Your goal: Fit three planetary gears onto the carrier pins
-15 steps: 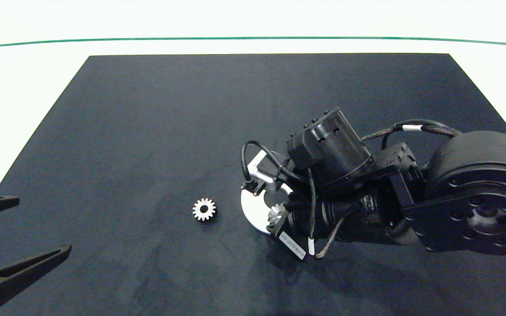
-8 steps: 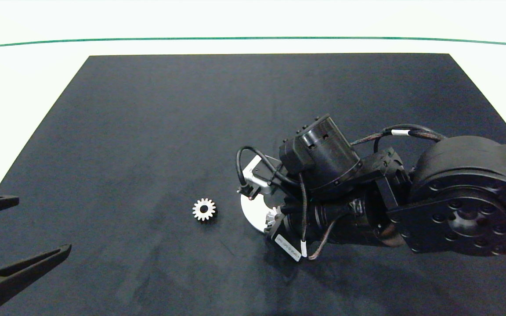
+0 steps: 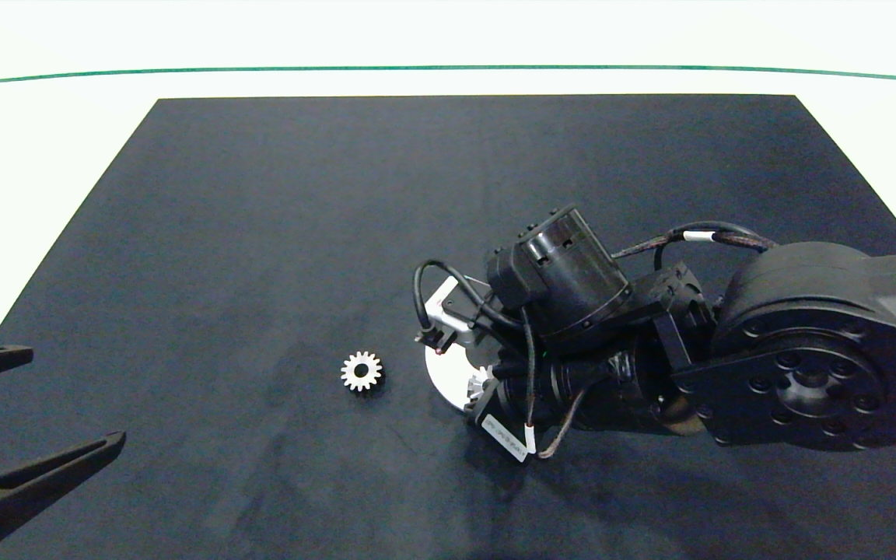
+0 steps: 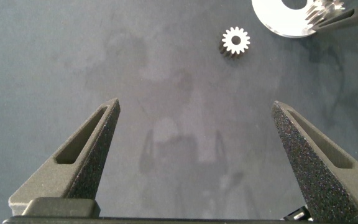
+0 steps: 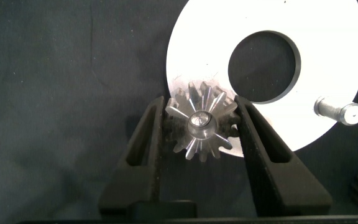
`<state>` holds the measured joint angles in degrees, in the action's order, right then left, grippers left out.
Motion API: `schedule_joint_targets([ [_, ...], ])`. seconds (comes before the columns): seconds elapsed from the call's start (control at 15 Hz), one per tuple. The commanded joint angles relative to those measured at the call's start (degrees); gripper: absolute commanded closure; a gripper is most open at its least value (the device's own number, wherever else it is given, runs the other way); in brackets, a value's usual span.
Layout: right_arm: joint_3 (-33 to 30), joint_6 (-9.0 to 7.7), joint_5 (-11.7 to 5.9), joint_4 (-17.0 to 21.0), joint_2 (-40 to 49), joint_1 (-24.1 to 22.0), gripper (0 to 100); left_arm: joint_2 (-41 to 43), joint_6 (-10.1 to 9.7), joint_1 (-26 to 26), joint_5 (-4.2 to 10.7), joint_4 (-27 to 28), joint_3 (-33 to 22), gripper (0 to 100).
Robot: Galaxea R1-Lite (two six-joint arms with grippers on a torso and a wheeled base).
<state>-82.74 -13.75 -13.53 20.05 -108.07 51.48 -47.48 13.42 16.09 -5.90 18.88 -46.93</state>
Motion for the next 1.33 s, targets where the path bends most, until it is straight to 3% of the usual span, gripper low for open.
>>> schedule_joint_targets([
  [0.07, -0.1, -0.05, -0.09, 0.2, 0.1, 0.0, 0, -0.1, 0.03, 0.0, -0.08, 0.1, 0.0, 0],
  [0.27, 0.0, 0.04, 0.0, 0.2, 0.8, 0.1, 0, -0.1, 0.11, 0.0, -0.08, 0.1, 0.0, 0],
  [0.47, 0.4, 0.3, -0.36, 1.9, 8.9, -1.5, 0, 0.1, 0.11, -0.1, -0.08, 0.0, -0.2, 0],
  [0.6, 1.9, 1.27, -0.79, 7.0, 17.7, -5.9, 0, 0.4, 0.11, -0.1, 0.01, 0.0, -0.4, 0],
  [0.67, 3.7, 1.8, -1.23, 7.9, 21.1, -7.5, 0, 0.3, 0.11, -0.1, 0.01, 0.0, -0.4, 0],
  [0.8, 13.5, 1.89, -0.97, 6.9, 31.3, -14.7, 0, 0.2, 0.11, 0.1, -0.08, 0.1, -0.4, 0],
  [0.93, 20.1, 1.97, 0.44, 1.5, 33.5, -19.7, 0, 0.2, 0.11, 0.3, 0.01, 0.1, -0.1, 0],
  [1.13, 26.9, 1.62, 1.4, -13.3, 28.2, -24.8, 0, 0.1, 0.11, 0.3, -0.08, 0.1, 0.2, 0],
  [1.27, 26.8, 1.62, 2.19, -16.4, 25.8, -26.0, 0, -0.1, 0.11, 0.4, -0.08, 0.1, 0.2, 0],
  [1.33, 26.2, 1.62, 4.74, -16.6, 23.4, -26.3, 0, -0.1, 0.11, 0.4, -0.08, 0.1, 0.3, 0],
])
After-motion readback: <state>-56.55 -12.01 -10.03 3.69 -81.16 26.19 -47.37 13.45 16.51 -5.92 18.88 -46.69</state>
